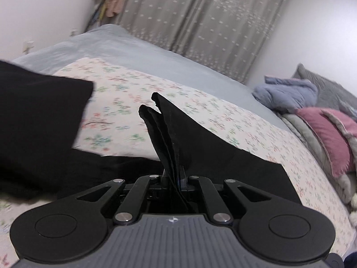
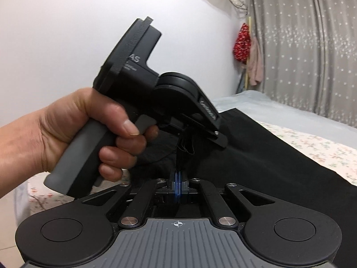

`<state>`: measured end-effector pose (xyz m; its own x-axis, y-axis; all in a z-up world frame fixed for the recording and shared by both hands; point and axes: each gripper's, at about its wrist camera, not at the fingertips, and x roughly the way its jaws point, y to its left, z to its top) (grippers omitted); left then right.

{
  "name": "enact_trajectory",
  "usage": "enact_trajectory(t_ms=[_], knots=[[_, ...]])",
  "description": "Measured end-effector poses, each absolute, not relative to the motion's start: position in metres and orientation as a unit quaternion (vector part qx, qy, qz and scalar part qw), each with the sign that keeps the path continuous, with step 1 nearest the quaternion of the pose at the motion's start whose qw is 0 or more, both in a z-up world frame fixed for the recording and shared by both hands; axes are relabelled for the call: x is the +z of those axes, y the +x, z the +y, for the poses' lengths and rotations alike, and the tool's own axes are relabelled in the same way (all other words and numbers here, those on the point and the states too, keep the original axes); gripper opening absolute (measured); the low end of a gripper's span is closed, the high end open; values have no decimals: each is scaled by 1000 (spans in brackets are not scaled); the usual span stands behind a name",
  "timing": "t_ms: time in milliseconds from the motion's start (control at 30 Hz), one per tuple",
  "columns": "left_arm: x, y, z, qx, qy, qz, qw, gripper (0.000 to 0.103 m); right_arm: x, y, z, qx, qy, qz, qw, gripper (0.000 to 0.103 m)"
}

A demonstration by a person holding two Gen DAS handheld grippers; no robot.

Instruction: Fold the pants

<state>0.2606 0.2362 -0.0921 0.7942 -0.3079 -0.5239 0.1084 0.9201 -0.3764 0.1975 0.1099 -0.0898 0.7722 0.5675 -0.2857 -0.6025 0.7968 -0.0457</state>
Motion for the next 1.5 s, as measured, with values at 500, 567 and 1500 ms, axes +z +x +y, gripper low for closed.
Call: enact_trajectory(t_ms=[500,567,1500], knots=[[-111,260,274,-11,-192,341,920,11,-92,213,158,358,-66,176,914,0],[-114,258,279,-13,-196,345,918,11,-97,219,162,364,-67,191,909,0],[-114,262,215,-1,-65,403,913,26,-122,238,-134,237,201,326,893,52]])
